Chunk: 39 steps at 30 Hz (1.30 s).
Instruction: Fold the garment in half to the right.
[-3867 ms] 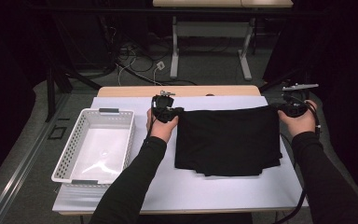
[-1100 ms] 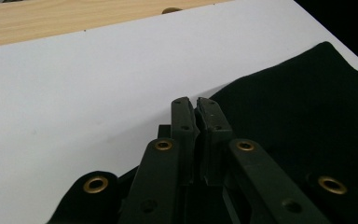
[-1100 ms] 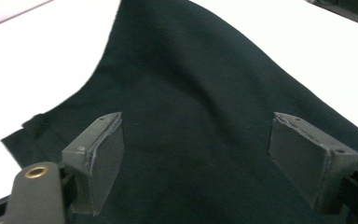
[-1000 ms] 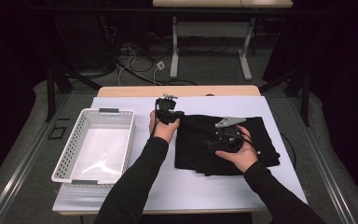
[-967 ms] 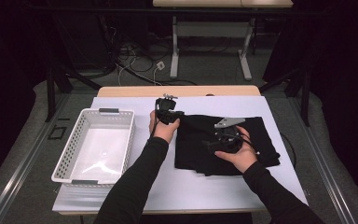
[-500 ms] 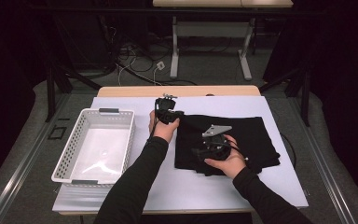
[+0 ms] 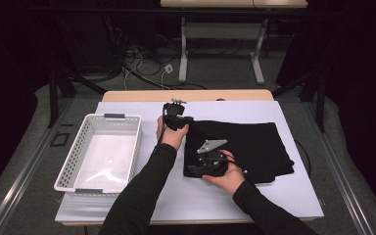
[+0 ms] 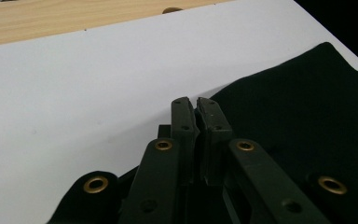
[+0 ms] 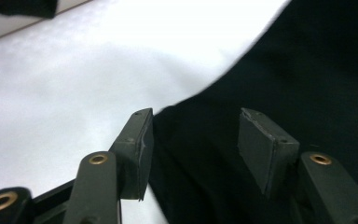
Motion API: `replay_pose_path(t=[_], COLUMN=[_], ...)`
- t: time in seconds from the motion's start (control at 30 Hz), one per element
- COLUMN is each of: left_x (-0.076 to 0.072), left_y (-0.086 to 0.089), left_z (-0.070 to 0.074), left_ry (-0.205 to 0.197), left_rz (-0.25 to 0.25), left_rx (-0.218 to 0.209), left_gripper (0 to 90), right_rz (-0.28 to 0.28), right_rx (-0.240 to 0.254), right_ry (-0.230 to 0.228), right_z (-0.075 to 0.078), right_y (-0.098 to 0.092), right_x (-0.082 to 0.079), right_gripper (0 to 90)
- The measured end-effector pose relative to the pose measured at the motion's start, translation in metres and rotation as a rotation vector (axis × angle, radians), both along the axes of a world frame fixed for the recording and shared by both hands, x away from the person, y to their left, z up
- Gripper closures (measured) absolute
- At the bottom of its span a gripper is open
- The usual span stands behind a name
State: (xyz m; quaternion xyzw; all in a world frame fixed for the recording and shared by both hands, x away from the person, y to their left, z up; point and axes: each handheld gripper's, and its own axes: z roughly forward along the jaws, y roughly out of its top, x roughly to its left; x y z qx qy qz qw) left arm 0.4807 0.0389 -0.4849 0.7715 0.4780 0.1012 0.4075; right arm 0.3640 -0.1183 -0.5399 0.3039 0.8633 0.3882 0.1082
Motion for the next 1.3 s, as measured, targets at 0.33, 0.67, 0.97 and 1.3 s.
replay_pose_path(t=[0.33, 0.67, 0.97, 1.3], left_x=[-0.001, 0.000, 0.001, 0.002], left_y=[0.001, 0.001, 0.001, 0.002], left_z=[0.000, 0.000, -0.001, -0.002], left_ry=[0.002, 0.010, 0.008, 0.007], left_rz=[0.003, 0.006, 0.001, 0.010], left_rx=[-0.002, -0.011, -0.007, -0.009], left_gripper=[86.1, 86.1, 86.1, 86.1], right_rz=[0.064, 0.060, 0.052, 0.031], right_rx=[-0.054, -0.093, -0.109, -0.113], right_ry=[-0.005, -0.008, -0.022, -0.032], right_z=[-0.010, -0.015, -0.016, -0.016], right_y=[0.025, 0.029, 0.028, 0.026], right_x=[-0.012, -0.008, -0.005, -0.004], right_gripper=[48.1, 51.4, 65.5, 83.1])
